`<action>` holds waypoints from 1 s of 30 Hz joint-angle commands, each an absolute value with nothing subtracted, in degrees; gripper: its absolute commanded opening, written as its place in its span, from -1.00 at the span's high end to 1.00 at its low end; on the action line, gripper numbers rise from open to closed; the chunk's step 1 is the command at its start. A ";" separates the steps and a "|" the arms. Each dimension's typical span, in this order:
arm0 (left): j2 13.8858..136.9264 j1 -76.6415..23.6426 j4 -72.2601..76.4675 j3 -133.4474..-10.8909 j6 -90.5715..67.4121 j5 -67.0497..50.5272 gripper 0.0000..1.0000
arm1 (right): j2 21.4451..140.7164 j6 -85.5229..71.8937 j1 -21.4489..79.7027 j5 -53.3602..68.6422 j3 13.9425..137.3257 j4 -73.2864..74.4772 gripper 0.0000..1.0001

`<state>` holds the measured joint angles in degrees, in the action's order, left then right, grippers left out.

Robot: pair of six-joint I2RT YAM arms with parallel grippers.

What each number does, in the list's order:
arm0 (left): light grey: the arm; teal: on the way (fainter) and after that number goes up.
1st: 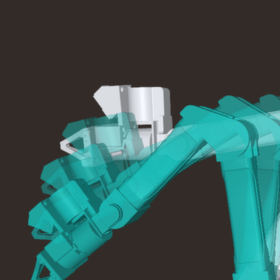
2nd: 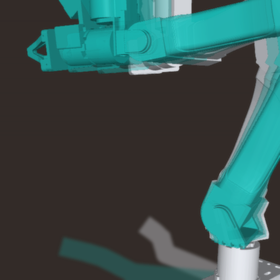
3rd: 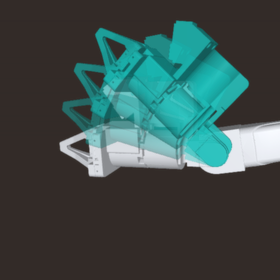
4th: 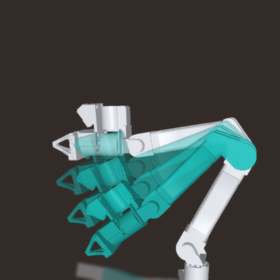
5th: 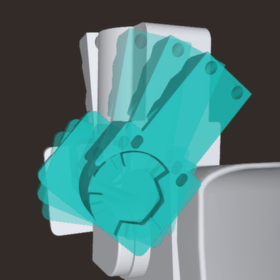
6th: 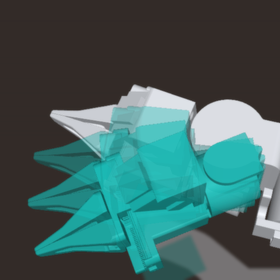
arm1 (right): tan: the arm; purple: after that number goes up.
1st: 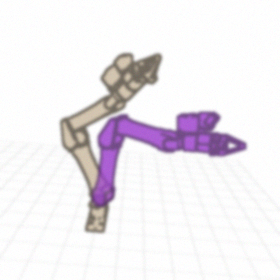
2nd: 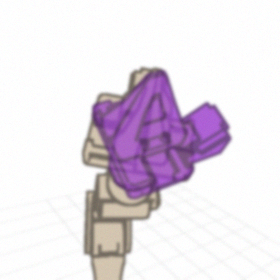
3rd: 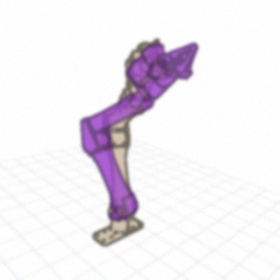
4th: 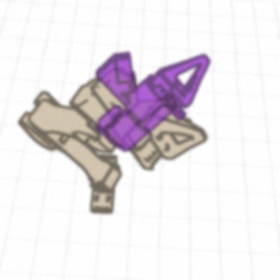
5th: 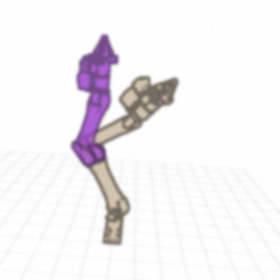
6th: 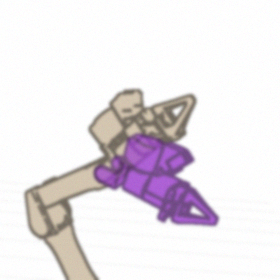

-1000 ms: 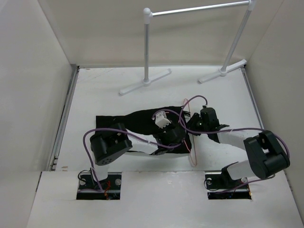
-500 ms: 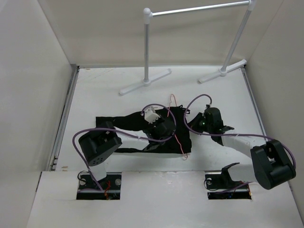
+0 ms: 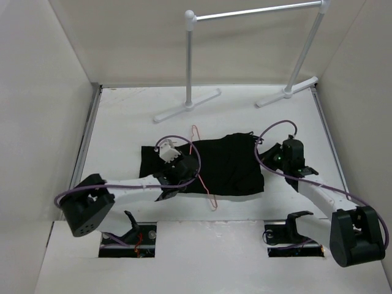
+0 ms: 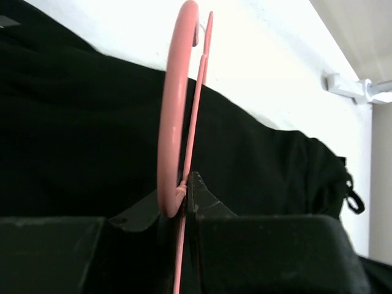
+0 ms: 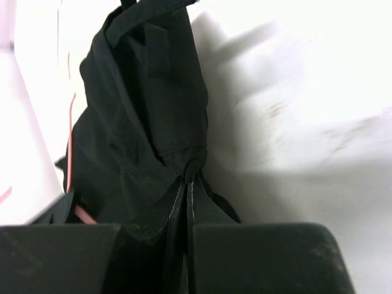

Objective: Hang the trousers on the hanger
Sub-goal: Place the trousers on the hanger, then place the hanger at the clothesline.

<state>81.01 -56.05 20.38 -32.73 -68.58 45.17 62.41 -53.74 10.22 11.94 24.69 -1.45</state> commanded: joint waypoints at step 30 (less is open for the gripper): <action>75.59 -61.48 -3.50 -66.59 -35.25 37.97 0.97 | 57.42 -44.48 11.56 2.02 40.15 15.97 -0.56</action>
<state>77.67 -61.78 -1.65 -57.45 -37.74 38.00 64.38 -47.35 11.00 3.97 34.37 10.46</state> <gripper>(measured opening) 0.065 0.766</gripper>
